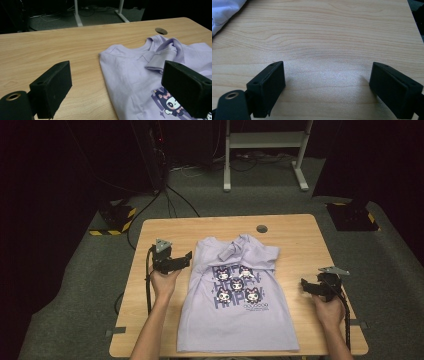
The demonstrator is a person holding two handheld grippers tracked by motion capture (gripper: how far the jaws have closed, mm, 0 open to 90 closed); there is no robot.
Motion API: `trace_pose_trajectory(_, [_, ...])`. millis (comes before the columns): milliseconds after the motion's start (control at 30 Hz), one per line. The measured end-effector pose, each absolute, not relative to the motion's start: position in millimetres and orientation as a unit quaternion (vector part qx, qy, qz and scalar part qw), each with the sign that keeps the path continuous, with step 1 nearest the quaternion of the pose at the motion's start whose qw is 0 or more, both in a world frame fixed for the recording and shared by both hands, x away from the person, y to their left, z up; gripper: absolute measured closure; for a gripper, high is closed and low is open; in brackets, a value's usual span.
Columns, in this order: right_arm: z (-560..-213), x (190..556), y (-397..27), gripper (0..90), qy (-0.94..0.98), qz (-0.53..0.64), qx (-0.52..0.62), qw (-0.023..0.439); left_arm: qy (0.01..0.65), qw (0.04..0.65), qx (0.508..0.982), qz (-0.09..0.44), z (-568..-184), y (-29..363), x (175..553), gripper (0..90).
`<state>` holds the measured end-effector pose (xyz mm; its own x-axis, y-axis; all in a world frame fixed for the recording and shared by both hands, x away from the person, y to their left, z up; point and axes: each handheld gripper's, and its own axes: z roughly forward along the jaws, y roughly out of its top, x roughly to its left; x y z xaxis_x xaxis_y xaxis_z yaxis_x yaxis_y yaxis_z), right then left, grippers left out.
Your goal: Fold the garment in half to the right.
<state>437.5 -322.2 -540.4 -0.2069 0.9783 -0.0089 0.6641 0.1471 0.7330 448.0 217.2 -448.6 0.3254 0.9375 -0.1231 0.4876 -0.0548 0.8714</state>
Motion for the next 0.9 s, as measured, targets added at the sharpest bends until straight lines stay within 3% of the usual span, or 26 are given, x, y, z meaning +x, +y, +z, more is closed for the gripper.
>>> trace_pose_trajectory(900, [-540.4,437.6,-322.2,12.9,0.713,0.308,0.575,0.255,0.555,0.426,0.669,0.252,-474.6,234.9,425.2,10.1])
